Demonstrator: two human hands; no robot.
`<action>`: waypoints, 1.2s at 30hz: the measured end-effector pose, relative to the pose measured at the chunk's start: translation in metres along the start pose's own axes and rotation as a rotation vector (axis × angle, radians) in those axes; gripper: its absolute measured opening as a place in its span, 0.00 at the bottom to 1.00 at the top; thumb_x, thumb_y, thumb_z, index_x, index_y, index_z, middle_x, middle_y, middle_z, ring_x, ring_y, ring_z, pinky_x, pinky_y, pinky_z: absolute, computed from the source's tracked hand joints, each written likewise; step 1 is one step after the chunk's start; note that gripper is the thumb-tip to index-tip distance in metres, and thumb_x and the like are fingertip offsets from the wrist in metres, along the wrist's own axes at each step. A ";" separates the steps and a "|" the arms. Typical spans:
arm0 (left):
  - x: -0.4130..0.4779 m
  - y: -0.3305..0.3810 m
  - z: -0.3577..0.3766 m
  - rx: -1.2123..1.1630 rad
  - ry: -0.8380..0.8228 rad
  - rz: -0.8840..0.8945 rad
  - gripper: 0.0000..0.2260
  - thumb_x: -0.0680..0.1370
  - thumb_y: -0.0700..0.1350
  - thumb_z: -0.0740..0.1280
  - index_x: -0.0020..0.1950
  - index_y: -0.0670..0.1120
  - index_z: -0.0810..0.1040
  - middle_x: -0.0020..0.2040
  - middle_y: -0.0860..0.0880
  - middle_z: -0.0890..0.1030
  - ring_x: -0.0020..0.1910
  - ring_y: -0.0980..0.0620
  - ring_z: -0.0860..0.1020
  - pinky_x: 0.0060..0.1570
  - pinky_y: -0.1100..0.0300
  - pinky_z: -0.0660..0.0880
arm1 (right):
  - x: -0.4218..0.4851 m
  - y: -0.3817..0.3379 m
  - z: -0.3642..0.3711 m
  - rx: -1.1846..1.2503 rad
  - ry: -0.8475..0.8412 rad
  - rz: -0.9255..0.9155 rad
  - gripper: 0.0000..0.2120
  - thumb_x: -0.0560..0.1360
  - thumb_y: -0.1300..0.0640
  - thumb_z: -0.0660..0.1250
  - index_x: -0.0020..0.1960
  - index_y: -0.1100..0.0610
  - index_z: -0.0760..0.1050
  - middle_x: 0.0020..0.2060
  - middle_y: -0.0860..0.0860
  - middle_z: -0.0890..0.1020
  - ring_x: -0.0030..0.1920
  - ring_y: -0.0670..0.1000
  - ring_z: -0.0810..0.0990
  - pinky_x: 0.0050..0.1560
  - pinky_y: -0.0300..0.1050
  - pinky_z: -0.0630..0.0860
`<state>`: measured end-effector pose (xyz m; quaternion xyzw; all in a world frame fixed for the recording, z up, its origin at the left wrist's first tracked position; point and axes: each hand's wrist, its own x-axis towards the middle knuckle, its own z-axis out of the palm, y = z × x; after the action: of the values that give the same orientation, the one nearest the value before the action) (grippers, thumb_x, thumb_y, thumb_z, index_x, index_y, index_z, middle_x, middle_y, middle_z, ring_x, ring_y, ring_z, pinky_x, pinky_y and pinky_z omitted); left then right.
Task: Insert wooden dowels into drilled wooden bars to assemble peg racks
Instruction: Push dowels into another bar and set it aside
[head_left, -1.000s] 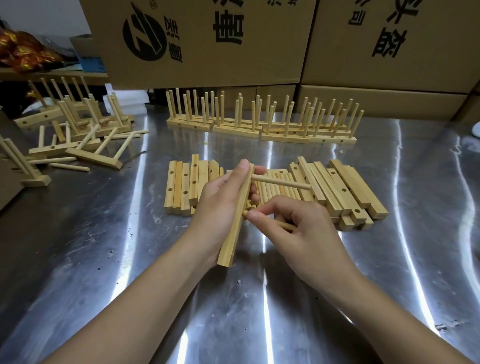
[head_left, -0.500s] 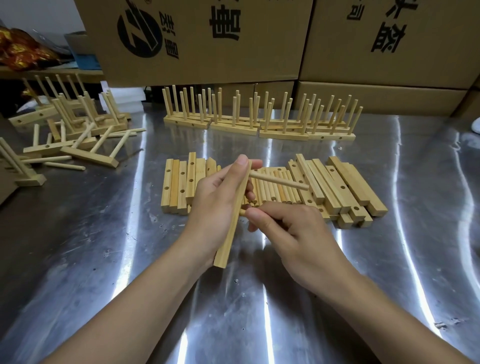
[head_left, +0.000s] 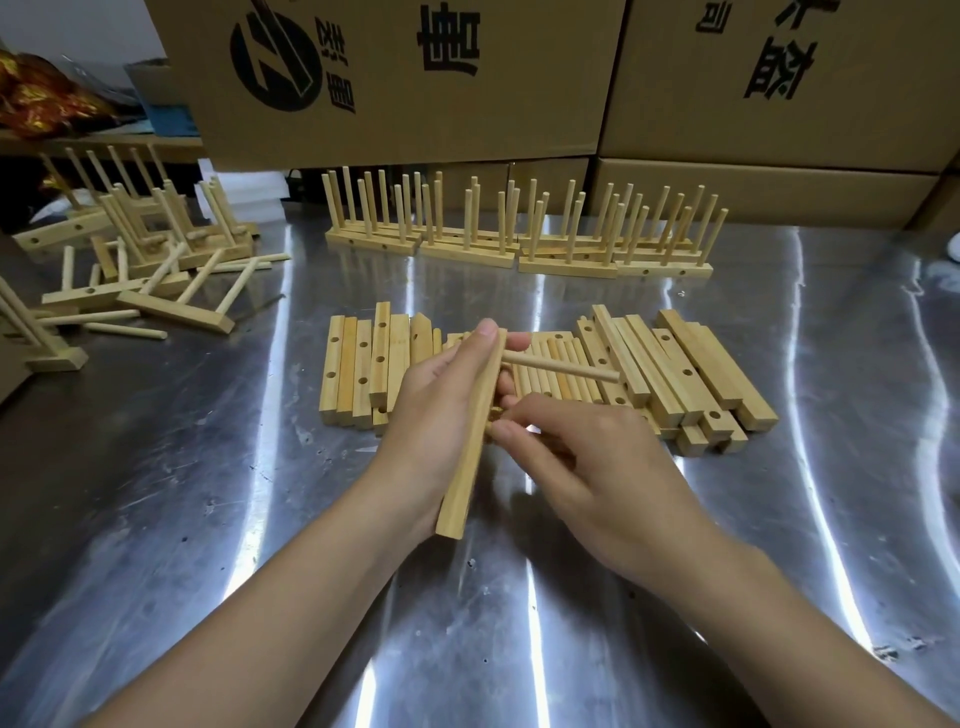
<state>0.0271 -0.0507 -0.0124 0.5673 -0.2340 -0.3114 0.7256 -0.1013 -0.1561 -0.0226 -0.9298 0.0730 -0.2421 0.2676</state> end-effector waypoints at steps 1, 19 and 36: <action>0.001 0.000 -0.001 -0.008 0.005 -0.021 0.17 0.86 0.58 0.64 0.55 0.49 0.89 0.40 0.48 0.78 0.39 0.52 0.78 0.43 0.59 0.78 | 0.000 0.000 0.001 -0.075 0.002 -0.045 0.13 0.86 0.41 0.61 0.51 0.45 0.80 0.36 0.38 0.79 0.38 0.43 0.79 0.37 0.41 0.74; -0.003 -0.006 0.001 0.061 -0.012 -0.004 0.17 0.85 0.61 0.62 0.57 0.53 0.87 0.38 0.48 0.75 0.31 0.50 0.74 0.28 0.57 0.74 | 0.001 0.001 0.002 0.483 -0.100 0.195 0.19 0.86 0.46 0.65 0.40 0.51 0.84 0.24 0.45 0.70 0.27 0.46 0.64 0.33 0.37 0.61; 0.003 -0.017 0.004 -0.186 -0.026 -0.158 0.19 0.85 0.60 0.64 0.60 0.49 0.87 0.33 0.52 0.72 0.31 0.55 0.72 0.40 0.56 0.69 | 0.000 0.004 -0.001 0.142 0.129 0.029 0.07 0.80 0.45 0.73 0.45 0.45 0.84 0.31 0.34 0.79 0.35 0.42 0.80 0.37 0.30 0.69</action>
<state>0.0229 -0.0583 -0.0282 0.5101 -0.1683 -0.3952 0.7451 -0.1016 -0.1600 -0.0242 -0.8898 0.0862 -0.3021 0.3308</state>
